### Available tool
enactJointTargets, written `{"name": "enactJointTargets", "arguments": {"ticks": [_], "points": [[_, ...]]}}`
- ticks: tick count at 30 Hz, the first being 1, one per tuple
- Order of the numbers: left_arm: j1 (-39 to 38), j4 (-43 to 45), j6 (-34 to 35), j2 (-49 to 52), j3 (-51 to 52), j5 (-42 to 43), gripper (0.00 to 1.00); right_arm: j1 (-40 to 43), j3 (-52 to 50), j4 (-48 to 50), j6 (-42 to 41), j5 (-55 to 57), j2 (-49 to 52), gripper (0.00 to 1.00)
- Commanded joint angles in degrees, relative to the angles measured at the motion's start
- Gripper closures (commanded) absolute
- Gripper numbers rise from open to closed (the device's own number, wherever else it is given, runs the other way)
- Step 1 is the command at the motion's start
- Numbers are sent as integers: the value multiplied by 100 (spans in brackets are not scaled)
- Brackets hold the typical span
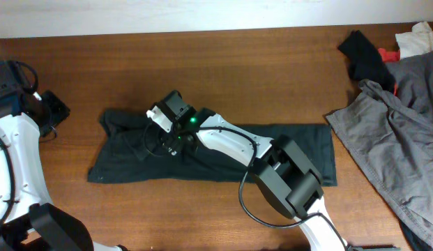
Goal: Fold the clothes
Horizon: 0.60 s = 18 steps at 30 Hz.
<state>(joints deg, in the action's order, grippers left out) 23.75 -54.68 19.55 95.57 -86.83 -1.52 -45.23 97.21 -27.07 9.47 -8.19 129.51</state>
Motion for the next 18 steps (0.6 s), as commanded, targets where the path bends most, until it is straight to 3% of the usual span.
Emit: {"name": "enactJointTargets", "arguments": {"ticks": [1,8,12,18], "points": [[-24,11,74,70,55,24,62,-2,125,-28,-76,-225,-188,21],[-24,13,74,70,55,24,62,-262,275,-557,-74,-535,-647,21],[-22,59,74,74,55,2,62,-570,221,-778,-76,-599,-623,56],[-22,160,74,98,55,0,62,-1082,201,-522,-105,-658,-573,79]]}}
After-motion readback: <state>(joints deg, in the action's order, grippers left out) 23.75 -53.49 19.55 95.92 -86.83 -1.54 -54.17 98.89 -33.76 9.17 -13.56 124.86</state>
